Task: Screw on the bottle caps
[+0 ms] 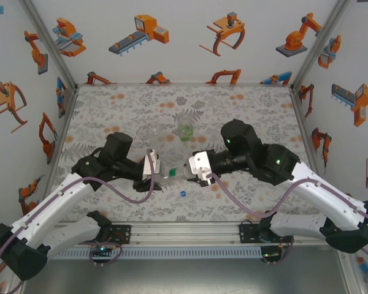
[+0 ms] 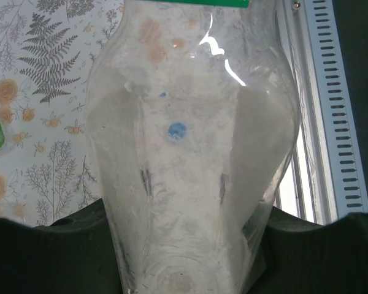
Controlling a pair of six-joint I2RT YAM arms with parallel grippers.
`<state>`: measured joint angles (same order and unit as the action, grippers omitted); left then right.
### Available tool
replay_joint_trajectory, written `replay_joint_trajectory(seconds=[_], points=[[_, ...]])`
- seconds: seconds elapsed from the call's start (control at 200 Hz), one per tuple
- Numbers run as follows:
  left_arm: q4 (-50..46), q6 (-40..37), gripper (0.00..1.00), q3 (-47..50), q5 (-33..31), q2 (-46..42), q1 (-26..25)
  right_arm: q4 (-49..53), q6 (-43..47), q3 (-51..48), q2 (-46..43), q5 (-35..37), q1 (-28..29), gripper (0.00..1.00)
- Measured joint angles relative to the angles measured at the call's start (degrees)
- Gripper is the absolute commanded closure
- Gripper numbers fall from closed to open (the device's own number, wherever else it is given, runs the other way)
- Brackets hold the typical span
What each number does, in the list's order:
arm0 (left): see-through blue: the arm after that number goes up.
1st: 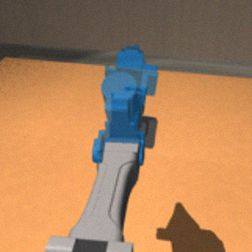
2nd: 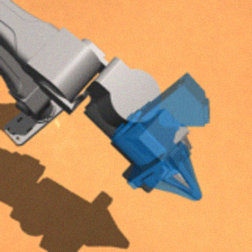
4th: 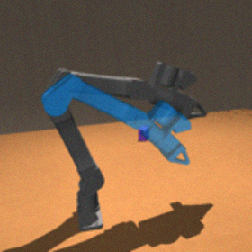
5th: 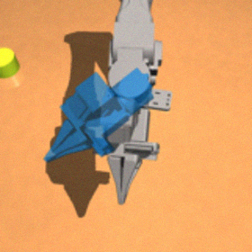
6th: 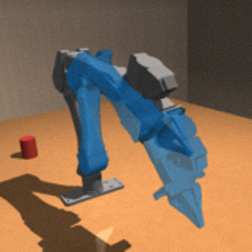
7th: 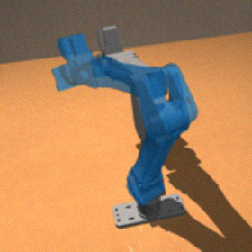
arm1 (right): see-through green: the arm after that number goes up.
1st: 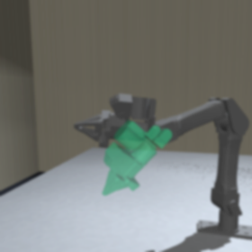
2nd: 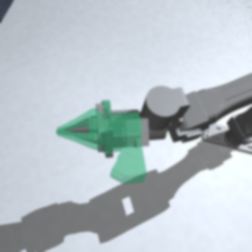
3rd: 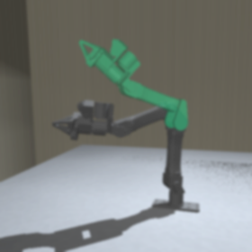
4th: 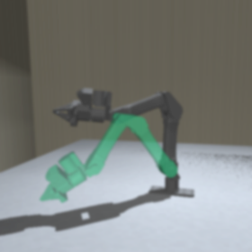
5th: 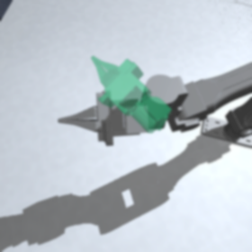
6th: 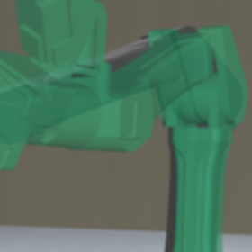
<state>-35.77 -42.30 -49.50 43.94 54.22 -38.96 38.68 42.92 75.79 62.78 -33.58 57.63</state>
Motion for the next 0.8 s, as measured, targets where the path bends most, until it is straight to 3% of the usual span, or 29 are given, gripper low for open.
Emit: replay_joint_trajectory(seconds=[0.325,0.801], points=[[1.1,0.3,1.00,0.3,-5.8,-2.5,0.1,-6.0,-12.0,-2.4,-0.4,4.6,0.3,1.00],[5.2,1.4,1.00,2.8,-13.7,-6.7,0.4,-25.7,-47.8,-14.2,-4.8,16.3,0.3,1.00]])
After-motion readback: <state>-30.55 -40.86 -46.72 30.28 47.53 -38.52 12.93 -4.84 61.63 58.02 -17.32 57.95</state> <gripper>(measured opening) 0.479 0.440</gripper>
